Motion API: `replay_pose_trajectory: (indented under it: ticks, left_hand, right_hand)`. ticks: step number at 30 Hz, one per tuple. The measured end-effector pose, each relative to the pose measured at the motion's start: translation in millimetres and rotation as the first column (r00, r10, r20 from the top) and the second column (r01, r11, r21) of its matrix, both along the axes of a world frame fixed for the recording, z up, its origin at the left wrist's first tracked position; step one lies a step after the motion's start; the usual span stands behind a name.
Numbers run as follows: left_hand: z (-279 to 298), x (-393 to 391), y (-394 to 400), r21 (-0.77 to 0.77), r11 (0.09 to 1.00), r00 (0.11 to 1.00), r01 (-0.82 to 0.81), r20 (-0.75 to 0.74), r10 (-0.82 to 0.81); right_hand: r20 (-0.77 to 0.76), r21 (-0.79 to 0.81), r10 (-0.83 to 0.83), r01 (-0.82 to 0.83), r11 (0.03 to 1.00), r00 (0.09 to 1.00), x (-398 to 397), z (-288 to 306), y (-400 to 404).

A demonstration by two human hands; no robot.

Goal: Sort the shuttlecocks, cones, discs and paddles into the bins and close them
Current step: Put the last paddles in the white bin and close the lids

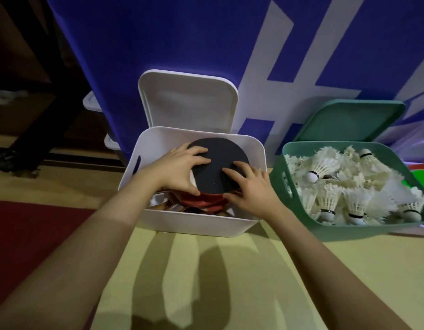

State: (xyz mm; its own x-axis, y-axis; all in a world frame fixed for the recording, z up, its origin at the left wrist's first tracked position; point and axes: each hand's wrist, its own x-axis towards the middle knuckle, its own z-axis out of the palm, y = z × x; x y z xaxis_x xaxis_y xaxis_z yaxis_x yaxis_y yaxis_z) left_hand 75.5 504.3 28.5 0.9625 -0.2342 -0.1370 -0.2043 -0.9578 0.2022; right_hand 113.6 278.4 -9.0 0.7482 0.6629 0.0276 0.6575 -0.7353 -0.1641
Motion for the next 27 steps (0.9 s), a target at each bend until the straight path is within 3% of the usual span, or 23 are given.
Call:
replay_pose_trajectory:
  ticks: [3, 6, 11, 14, 18, 22, 27]
  left_hand:
    - [-15.9, 5.3, 5.6, -0.002, 1.0, 0.992, 0.002, -0.128, -0.002]
    - [-22.4, -0.9, 7.4, -0.095, 0.993, 0.987, -0.068, -0.153, 0.053]
    - [-3.4, -10.1, 2.2, -0.099, 0.983, 0.966, -0.154, 0.194, 0.171]
    - [17.5, -8.0, -2.8, -0.098, 0.967, 0.877, -0.234, 0.408, 0.254]
    - [42.6, 6.0, 0.9, -0.134, 0.924, 0.726, -0.357, 0.583, 0.365]
    - [58.2, 28.3, 19.9, -0.157, 0.84, 0.635, -0.519, 0.587, 0.502]
    - [56.3, 59.2, 50.7, -0.202, 0.774, 0.652, -0.6, 0.438, 0.619]
  right_hand:
    - [-0.013, -0.172, 0.021, -0.022, 0.985, 1.0, 1.1, -8.5, 4.6]
    - [0.015, -0.137, 0.022, -0.02, 0.99, 1.0, 1.6, -8.1, 7.2]
    - [0.133, 0.137, -0.037, 0.018, 0.99, 0.99, 11.3, 15.8, 18.2]
    - [0.224, 0.289, -0.04, -0.027, 0.957, 0.974, 20.0, 37.4, 29.7]
    - [0.322, 0.346, 0.008, -0.126, 0.93, 0.947, 40.6, 65.8, 47.8]
    - [0.348, 0.39, -0.138, -0.009, 0.921, 0.927, 62.5, 81.1, 72.1]
    - [0.169, 0.348, -0.343, 0.27, 0.898, 0.924, 79.5, 75.3, 103.0]
